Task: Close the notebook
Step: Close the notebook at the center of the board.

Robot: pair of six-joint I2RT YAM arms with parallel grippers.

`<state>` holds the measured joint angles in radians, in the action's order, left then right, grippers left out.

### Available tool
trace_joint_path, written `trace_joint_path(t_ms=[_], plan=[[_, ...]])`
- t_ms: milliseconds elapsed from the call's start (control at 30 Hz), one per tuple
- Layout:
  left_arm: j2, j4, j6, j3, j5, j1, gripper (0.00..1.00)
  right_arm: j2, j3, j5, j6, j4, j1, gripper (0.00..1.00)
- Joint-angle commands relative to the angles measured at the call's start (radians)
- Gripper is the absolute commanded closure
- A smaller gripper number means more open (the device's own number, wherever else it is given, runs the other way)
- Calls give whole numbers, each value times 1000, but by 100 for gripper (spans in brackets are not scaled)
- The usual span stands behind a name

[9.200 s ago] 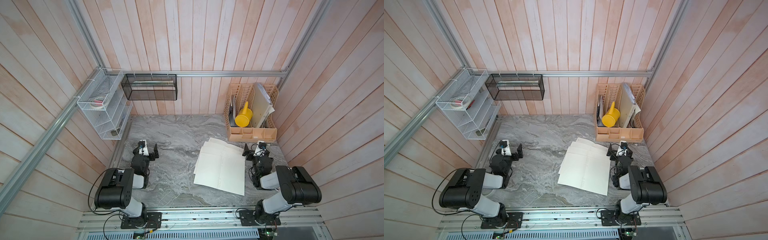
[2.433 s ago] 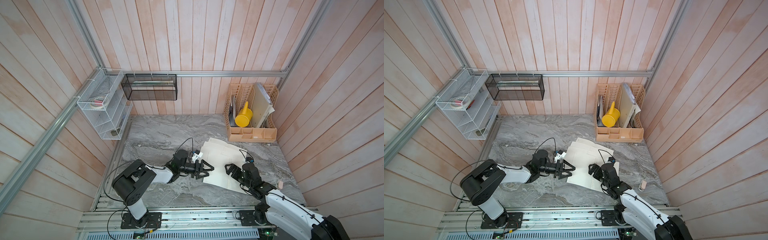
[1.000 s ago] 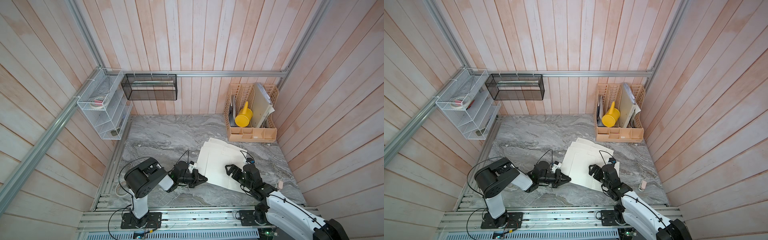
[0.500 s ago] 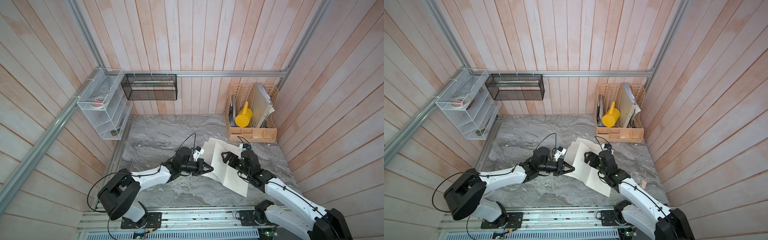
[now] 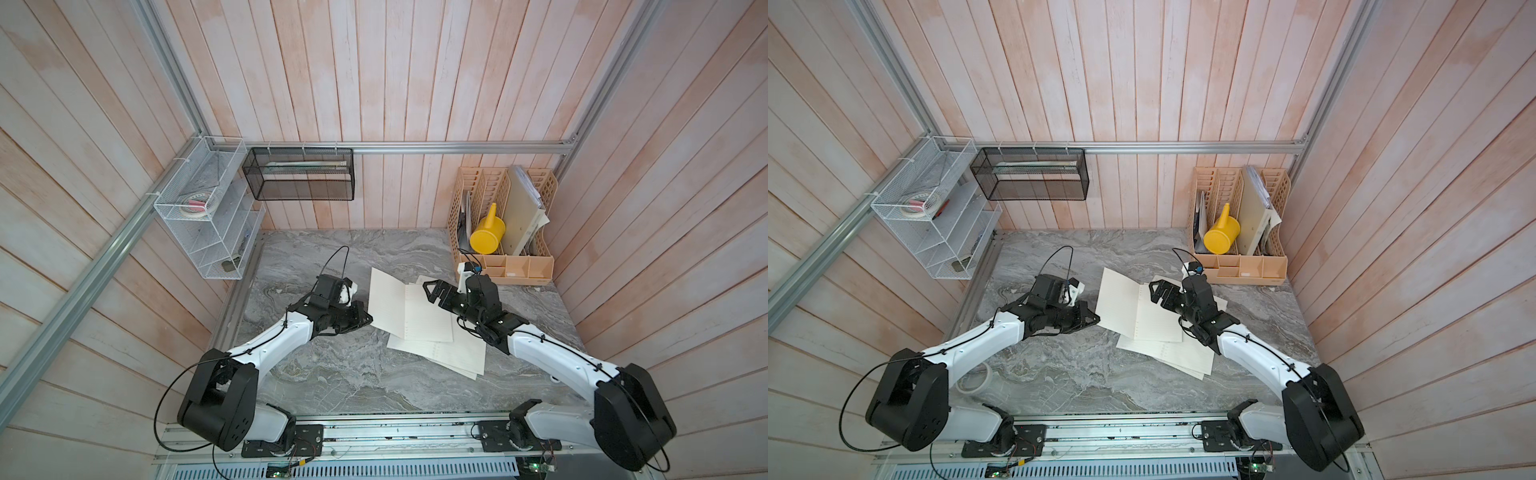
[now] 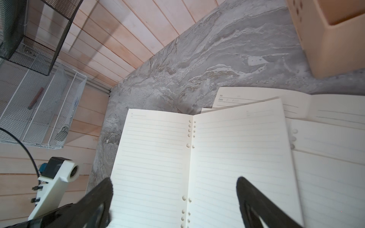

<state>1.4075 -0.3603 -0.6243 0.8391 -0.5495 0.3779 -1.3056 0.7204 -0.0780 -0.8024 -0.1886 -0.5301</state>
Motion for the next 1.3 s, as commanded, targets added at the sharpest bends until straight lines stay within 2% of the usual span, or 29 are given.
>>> trace_joint_path(t_ms=[0, 267, 400, 500, 667, 900, 1267], plan=[[-32, -147, 112, 44, 8, -68, 100, -83, 54, -72, 13, -112, -22, 2], [-98, -288, 211, 70, 32, -216, 100, -321, 168, -197, 4, -286, -76, 2], [-105, -330, 266, 79, 48, -264, 100, -439, 193, -323, -69, -452, -86, 2], [-106, -353, 290, 98, 62, -294, 100, -499, 206, -361, -116, -524, -107, 2], [-96, -424, 329, 151, 74, -310, 100, -552, 218, -365, -143, -546, -157, 2], [-133, -555, 327, 195, 184, -325, 100, -586, 173, -362, -174, -588, -200, 2], [-156, -589, 342, 207, 206, -330, 100, -646, 196, -406, -189, -596, -221, 2]])
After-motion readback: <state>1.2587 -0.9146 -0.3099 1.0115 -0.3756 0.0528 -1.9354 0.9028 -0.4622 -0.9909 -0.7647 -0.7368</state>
